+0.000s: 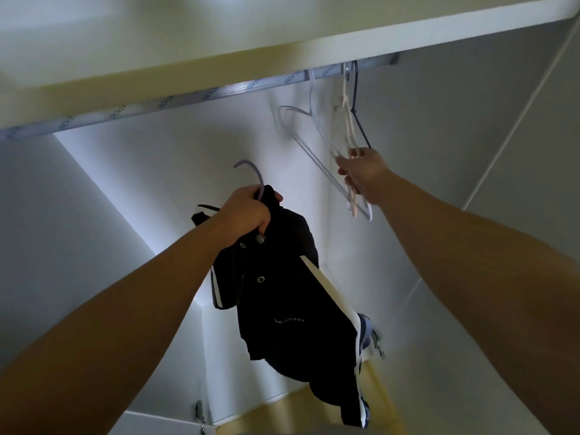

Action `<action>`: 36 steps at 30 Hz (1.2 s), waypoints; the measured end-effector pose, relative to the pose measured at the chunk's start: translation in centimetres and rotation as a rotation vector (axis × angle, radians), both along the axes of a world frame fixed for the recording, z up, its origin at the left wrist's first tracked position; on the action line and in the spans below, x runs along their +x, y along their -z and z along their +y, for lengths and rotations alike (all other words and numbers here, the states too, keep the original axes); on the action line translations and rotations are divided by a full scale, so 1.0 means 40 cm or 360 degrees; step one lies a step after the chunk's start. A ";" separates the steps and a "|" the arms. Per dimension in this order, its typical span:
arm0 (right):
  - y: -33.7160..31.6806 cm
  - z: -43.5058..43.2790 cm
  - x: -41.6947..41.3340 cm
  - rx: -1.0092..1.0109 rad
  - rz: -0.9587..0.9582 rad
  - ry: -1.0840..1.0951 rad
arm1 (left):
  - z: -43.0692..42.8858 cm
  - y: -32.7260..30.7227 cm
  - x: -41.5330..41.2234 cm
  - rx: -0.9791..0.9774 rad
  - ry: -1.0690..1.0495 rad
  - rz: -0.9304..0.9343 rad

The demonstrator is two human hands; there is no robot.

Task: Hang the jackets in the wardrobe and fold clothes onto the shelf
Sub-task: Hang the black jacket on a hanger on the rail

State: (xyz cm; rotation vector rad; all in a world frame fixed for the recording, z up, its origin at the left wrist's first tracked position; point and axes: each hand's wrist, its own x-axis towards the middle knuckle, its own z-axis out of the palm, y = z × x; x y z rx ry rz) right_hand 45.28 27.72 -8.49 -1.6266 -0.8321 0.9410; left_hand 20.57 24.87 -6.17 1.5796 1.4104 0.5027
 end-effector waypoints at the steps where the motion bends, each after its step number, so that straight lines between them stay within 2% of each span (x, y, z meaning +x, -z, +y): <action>1: -0.002 0.003 0.017 0.0002 -0.0025 0.0053 | 0.004 -0.002 -0.006 0.0015 -0.0021 -0.0025; 5: 0.000 0.015 0.082 -0.0034 -0.0198 0.0225 | 0.012 -0.011 -0.027 0.0092 -0.0096 -0.0111; 9: -0.004 0.003 0.120 -0.0290 -0.0950 0.0301 | 0.023 -0.013 -0.048 0.0185 -0.0153 -0.0117; 10: -0.006 -0.003 0.120 -0.0319 -0.1052 0.0321 | 0.028 -0.010 -0.054 0.0215 -0.0164 -0.0116; 16: 0.016 -0.040 0.047 -0.0173 -0.1393 0.0550 | 0.045 -0.004 -0.087 0.0310 -0.0196 -0.0108; 18: 0.023 -0.071 -0.006 0.0028 -0.1478 0.0612 | 0.050 -0.003 -0.095 0.0327 -0.0203 -0.0119; 21: 0.032 -0.127 -0.114 0.0549 -0.1465 0.0180 | 0.061 0.001 -0.106 0.0354 -0.0221 -0.0182; 24: 0.045 -0.189 -0.227 0.0556 -0.1319 -0.0333 | 0.071 -0.002 -0.114 0.0356 -0.0243 -0.0294; 25: 0.054 -0.203 -0.255 0.0479 -0.1409 -0.0434 | 0.075 -0.005 -0.115 0.0360 -0.0247 -0.0318; 27: 0.076 -0.220 -0.291 0.0323 -0.1776 -0.0525 | 0.086 -0.015 -0.113 0.0368 -0.0257 -0.0337; 30: 0.109 -0.228 -0.311 0.0254 -0.2213 -0.0347 | 0.105 -0.022 -0.102 0.0398 -0.0232 -0.0323; 32: 0.119 -0.231 -0.325 0.0190 -0.2224 -0.0190 | 0.122 -0.024 -0.091 0.0447 -0.0092 -0.0220; 36: 0.093 -0.220 -0.321 -0.0012 -0.1894 -0.0063 | 0.141 -0.037 -0.079 0.0704 0.0309 0.0165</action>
